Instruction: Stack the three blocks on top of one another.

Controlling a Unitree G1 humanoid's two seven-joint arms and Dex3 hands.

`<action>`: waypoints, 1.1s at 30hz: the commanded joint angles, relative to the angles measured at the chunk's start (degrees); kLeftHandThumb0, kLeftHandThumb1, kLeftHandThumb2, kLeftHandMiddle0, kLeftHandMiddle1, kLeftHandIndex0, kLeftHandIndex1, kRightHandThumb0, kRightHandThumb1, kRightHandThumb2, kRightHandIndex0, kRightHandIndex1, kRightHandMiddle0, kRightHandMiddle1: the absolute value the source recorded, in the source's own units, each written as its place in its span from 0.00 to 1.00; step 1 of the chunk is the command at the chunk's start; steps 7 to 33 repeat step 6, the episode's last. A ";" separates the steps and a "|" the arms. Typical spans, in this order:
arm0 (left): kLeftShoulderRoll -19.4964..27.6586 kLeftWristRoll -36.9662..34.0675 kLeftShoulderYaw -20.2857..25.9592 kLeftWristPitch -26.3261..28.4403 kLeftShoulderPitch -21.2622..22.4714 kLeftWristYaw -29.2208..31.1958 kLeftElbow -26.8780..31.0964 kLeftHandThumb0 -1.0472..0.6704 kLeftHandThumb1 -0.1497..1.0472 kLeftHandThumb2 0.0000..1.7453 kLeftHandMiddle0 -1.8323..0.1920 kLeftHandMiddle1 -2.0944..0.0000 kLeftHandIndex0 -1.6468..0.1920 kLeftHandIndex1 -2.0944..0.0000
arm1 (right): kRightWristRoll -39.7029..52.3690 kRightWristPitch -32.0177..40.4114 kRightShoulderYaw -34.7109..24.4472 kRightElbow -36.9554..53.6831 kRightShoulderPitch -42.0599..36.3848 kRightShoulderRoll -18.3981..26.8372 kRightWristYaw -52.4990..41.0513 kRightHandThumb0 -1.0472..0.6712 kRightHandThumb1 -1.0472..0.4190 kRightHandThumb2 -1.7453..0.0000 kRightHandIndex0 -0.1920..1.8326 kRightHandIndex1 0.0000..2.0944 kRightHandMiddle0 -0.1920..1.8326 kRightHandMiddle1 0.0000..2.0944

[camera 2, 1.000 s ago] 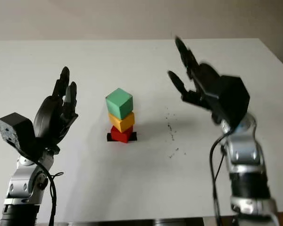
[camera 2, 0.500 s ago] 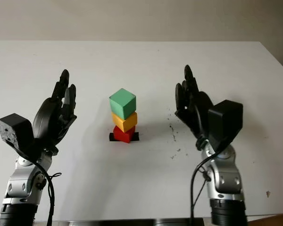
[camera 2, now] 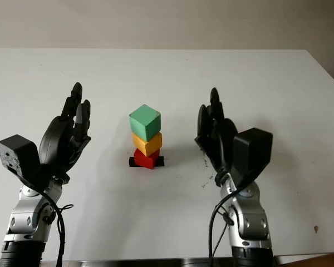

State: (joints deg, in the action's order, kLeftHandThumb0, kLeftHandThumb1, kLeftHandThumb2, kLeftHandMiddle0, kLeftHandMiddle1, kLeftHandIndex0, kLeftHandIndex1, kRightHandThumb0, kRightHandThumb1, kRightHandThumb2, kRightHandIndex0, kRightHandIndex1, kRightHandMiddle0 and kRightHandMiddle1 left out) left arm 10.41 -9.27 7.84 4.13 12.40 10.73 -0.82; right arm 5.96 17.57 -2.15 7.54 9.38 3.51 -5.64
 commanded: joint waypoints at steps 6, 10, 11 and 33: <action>-0.05 -0.55 -0.17 1.32 -1.98 0.13 2.84 0.17 1.00 0.40 1.00 0.98 1.00 0.98 | 0.01 0.75 0.30 2.65 -1.03 0.34 0.01 0.17 0.00 0.57 0.00 0.00 0.00 0.00; -0.05 -0.55 -0.17 1.32 -1.98 0.13 2.84 0.17 1.00 0.40 1.00 0.98 1.00 0.98 | 0.01 0.75 0.30 2.65 -1.03 0.34 0.01 0.17 0.00 0.57 0.00 0.00 0.00 0.00; -0.05 -0.55 -0.17 1.32 -1.98 0.13 2.84 0.17 1.00 0.40 1.00 0.98 1.00 0.98 | 0.01 0.75 0.30 2.65 -1.03 0.34 0.01 0.17 0.00 0.57 0.00 0.00 0.00 0.00; -0.05 -0.55 -0.17 1.32 -1.98 0.13 2.84 0.17 1.00 0.40 1.00 0.98 1.00 0.98 | 0.01 0.75 0.30 2.65 -1.03 0.34 0.01 0.17 0.00 0.57 0.00 0.00 0.00 0.00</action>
